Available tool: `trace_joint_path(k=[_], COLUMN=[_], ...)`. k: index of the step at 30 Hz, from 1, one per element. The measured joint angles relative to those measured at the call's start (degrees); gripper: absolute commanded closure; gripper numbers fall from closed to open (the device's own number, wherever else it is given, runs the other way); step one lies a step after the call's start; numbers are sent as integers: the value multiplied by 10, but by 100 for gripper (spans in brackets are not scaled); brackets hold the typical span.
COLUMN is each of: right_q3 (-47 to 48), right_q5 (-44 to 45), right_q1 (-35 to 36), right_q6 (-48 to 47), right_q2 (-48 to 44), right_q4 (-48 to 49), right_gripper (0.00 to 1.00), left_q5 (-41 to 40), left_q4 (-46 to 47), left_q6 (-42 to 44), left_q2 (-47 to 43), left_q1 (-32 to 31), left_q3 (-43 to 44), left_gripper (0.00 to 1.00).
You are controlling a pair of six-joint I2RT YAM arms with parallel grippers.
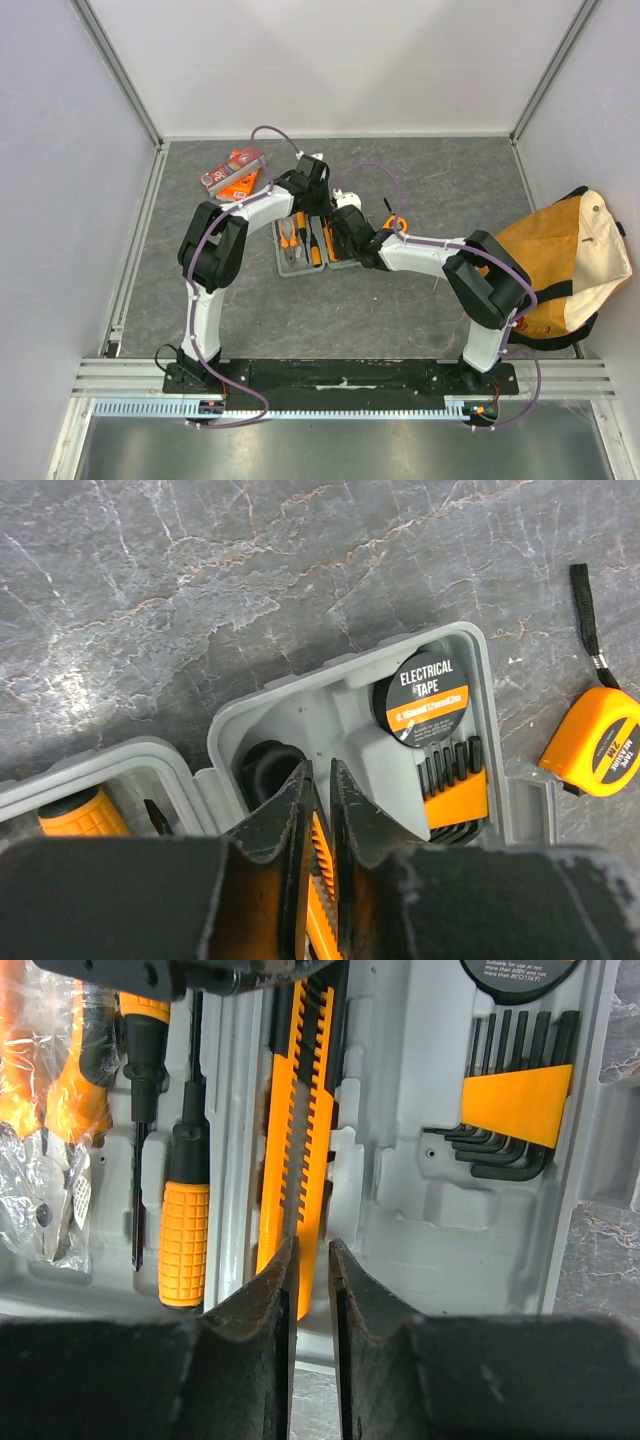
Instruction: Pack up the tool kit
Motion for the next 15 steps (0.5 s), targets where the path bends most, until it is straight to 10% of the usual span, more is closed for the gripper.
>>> trace_joint_path(k=[15], right_q3=[-23], right_q5=[-13], right_q1=[0], right_q6=[-21], right_q2=[-24], right_q4=[16], right_gripper=[75], left_q5=[-30], left_q4=[-7], left_q6=[16], left_q2=[0], left_q1=[-2], left_q3=[6], left_gripper=[83])
